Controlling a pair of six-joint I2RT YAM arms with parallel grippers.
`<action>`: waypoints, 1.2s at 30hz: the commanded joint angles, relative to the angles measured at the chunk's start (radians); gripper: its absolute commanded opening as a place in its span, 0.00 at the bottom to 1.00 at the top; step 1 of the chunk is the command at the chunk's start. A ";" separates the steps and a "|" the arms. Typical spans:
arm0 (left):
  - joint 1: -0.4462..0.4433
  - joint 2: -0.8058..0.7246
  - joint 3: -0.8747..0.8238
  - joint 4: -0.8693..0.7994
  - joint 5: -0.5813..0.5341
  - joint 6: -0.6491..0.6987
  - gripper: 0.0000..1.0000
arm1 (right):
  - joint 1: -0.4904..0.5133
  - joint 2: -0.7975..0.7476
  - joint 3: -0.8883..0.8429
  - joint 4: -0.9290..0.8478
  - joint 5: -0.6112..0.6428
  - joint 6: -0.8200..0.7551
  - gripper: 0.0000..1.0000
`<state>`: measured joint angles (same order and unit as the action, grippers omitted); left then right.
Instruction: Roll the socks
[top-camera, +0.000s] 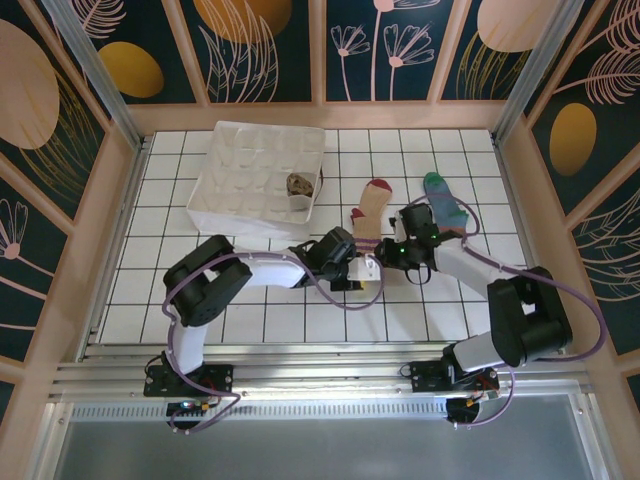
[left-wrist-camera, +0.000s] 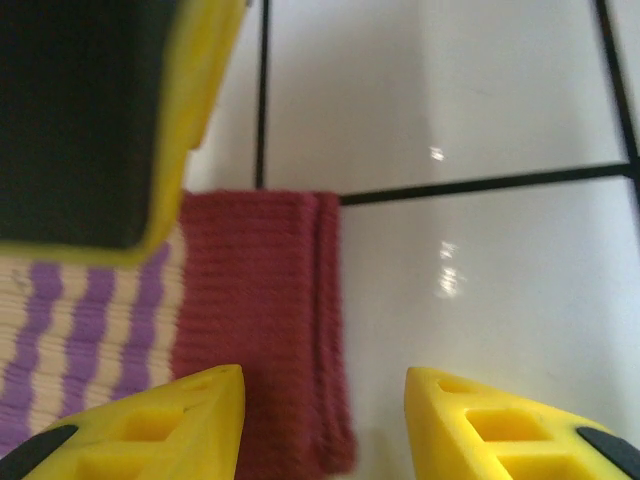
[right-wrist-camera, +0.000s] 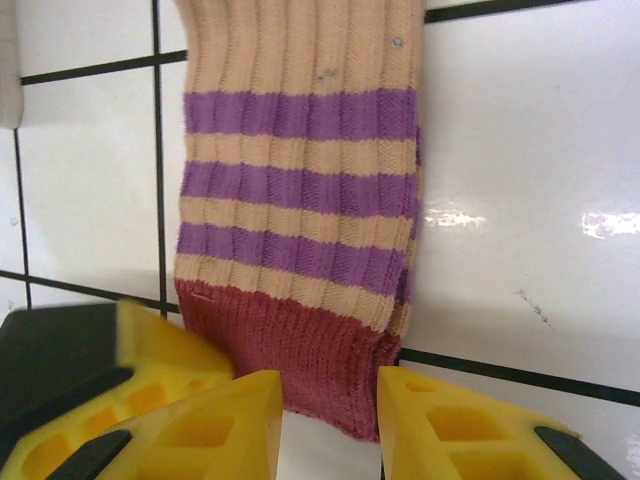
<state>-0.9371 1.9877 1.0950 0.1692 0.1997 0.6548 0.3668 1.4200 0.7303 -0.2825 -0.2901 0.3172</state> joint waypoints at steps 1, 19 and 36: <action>0.000 0.055 0.033 0.008 -0.056 0.015 0.46 | 0.005 -0.047 -0.031 0.040 -0.021 -0.057 0.32; 0.104 0.002 0.119 -0.410 0.386 -0.104 0.00 | 0.018 -0.292 -0.245 0.294 -0.160 -0.168 0.46; 0.247 0.132 0.336 -0.869 0.635 -0.048 0.00 | 0.315 -0.300 -0.335 0.613 -0.014 -0.260 0.54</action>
<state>-0.7078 2.0953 1.3937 -0.5705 0.7734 0.5610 0.6582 1.1637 0.4377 0.1967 -0.4107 0.1055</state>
